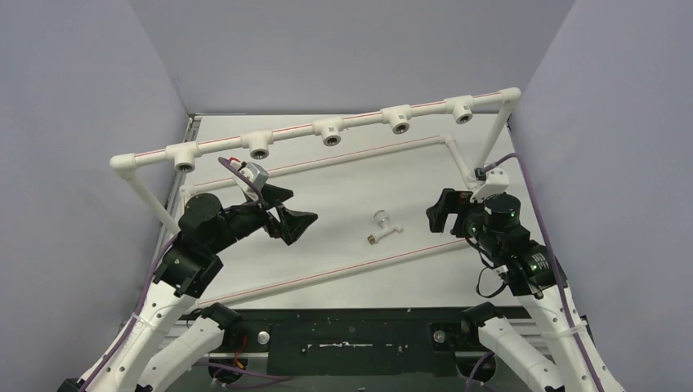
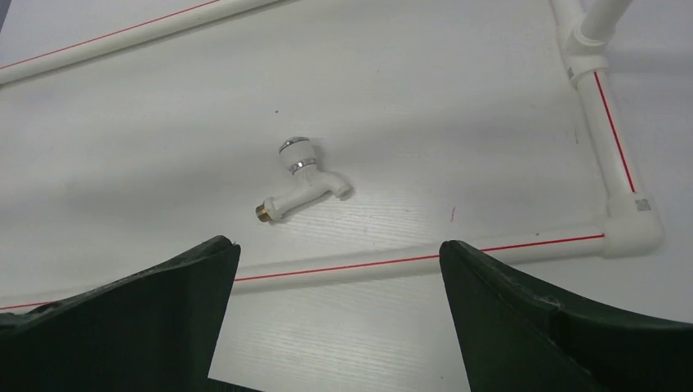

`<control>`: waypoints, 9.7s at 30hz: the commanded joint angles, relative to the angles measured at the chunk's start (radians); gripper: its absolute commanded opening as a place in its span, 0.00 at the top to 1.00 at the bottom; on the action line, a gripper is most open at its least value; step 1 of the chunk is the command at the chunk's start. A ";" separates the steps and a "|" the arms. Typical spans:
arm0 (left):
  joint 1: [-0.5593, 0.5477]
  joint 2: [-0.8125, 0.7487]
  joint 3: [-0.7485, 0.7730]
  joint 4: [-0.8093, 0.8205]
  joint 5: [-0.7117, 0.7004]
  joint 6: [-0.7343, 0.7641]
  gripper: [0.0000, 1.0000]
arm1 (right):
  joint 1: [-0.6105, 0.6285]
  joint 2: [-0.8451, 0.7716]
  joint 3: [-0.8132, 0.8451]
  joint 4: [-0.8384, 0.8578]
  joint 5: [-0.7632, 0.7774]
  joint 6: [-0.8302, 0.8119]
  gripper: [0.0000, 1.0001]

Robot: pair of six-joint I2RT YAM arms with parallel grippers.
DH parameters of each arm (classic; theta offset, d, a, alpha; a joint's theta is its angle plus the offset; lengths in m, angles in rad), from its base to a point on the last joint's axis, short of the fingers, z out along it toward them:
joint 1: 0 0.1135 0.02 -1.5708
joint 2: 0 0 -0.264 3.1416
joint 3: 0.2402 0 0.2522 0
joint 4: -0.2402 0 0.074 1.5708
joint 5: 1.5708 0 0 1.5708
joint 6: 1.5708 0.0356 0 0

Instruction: Install the water faucets

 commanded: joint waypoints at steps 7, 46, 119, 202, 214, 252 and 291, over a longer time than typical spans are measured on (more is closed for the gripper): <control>-0.007 -0.014 0.006 0.027 0.014 -0.022 0.04 | 0.010 0.020 0.030 0.007 -0.156 -0.037 0.00; -0.045 -0.042 -0.007 0.027 -0.057 -0.028 0.04 | 0.295 0.379 -0.416 0.963 0.113 -0.090 0.10; -0.054 -0.124 -0.046 -0.139 -0.010 -0.243 0.03 | 0.402 0.480 -0.392 1.052 0.103 0.118 1.00; -0.054 -0.077 -0.317 0.172 0.224 -0.596 1.00 | 0.994 0.372 -0.167 0.830 0.687 0.452 0.18; -0.051 -0.099 -0.306 0.185 0.261 -0.562 1.00 | 0.615 0.075 -0.291 0.829 -0.106 0.257 0.11; -0.053 -0.088 -0.379 0.738 0.445 -0.831 1.00 | 0.424 0.249 -0.242 1.248 -0.846 0.430 0.50; -0.050 -0.063 -0.113 0.109 0.261 -0.499 0.20 | 0.430 0.114 -0.170 0.944 -0.708 0.238 1.00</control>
